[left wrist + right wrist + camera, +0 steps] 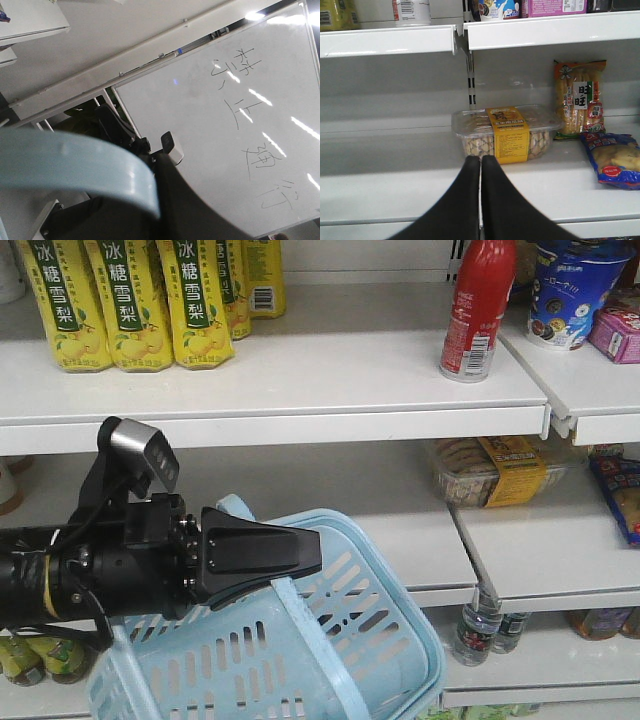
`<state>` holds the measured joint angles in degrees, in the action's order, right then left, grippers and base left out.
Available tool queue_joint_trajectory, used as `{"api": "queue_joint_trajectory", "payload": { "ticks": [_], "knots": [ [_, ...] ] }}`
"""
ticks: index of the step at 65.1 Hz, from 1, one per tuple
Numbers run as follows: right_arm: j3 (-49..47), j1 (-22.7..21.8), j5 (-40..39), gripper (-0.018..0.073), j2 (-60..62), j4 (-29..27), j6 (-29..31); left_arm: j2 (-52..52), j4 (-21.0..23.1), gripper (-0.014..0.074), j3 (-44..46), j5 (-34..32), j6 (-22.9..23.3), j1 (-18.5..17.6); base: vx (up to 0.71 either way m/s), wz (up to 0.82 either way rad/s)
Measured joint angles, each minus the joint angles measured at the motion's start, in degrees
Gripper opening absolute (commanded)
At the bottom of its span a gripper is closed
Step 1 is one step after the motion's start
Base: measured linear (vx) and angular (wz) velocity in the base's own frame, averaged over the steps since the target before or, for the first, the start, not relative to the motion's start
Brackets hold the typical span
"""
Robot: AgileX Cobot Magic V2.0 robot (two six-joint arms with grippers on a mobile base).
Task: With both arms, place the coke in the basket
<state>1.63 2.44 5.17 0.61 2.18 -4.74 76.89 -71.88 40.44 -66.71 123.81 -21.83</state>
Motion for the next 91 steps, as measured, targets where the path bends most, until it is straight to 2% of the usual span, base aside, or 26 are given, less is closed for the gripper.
{"api": "queue_joint_trajectory", "payload": {
  "ticks": [91],
  "knots": [
    [0.00,0.00,0.00,-0.0005,0.00,0.00,0.00,0.00,0.00,-0.0006,0.00,0.00,0.00,0.00,0.02,0.01]
  ]
}}
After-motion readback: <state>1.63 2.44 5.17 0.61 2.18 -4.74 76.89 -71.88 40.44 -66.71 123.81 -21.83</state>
